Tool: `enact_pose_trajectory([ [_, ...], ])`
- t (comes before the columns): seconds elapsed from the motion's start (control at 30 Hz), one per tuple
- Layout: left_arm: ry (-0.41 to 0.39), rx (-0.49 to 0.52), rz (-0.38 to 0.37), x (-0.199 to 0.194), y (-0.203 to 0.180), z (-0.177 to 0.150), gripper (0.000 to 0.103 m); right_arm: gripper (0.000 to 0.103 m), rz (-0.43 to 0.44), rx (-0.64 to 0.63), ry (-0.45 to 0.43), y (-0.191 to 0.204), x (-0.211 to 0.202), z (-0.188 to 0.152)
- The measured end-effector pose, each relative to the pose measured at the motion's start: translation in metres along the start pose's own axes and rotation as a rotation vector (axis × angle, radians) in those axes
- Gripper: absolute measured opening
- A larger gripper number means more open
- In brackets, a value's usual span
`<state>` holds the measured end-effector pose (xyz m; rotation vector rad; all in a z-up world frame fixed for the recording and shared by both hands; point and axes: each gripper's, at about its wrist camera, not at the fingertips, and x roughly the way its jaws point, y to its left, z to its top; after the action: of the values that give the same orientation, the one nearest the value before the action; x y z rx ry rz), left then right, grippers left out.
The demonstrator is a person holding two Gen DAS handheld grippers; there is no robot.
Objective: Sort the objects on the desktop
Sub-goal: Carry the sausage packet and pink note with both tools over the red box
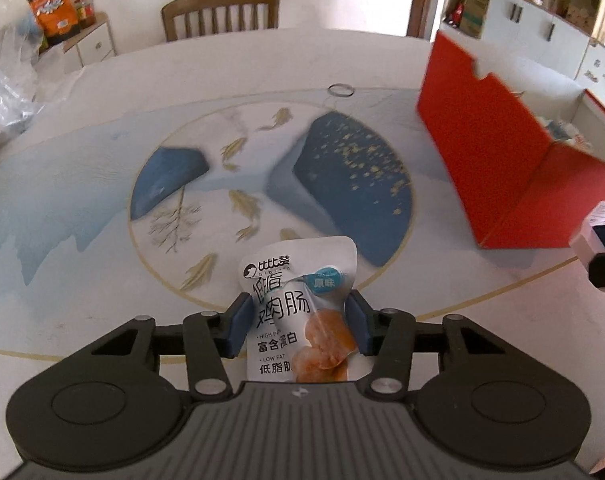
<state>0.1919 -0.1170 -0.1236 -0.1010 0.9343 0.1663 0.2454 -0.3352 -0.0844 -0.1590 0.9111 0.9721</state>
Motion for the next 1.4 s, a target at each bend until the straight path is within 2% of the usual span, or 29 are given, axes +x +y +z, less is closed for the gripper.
enact_pose_trajectory([
  [0.17, -0.036, 0.005, -0.061, -0.017, -0.016, 0.009, 0.048, 0.041, -0.003, -0.005, -0.019, -0.007, -0.014, 0.002],
  [0.47, -0.148, 0.119, -0.178, -0.055, -0.064, 0.046, 0.048, 0.041, -0.016, 0.001, -0.083, -0.02, -0.047, 0.011],
  [0.77, -0.177, 0.232, -0.268, -0.059, -0.11, 0.086, 0.048, 0.041, -0.088, 0.023, -0.147, -0.048, -0.071, 0.02],
  [1.03, -0.158, 0.352, -0.32, -0.037, -0.159, 0.113, 0.048, 0.041, -0.178, 0.06, -0.166, -0.087, -0.075, 0.025],
  [1.2, -0.095, 0.385, -0.331, -0.011, -0.181, 0.122, 0.048, 0.041, -0.229, 0.083, -0.157, -0.108, -0.067, 0.028],
  [1.4, -0.012, 0.425, -0.329, 0.019, -0.196, 0.134, 0.049, 0.041, -0.255, 0.113, -0.101, -0.124, -0.052, 0.029],
])
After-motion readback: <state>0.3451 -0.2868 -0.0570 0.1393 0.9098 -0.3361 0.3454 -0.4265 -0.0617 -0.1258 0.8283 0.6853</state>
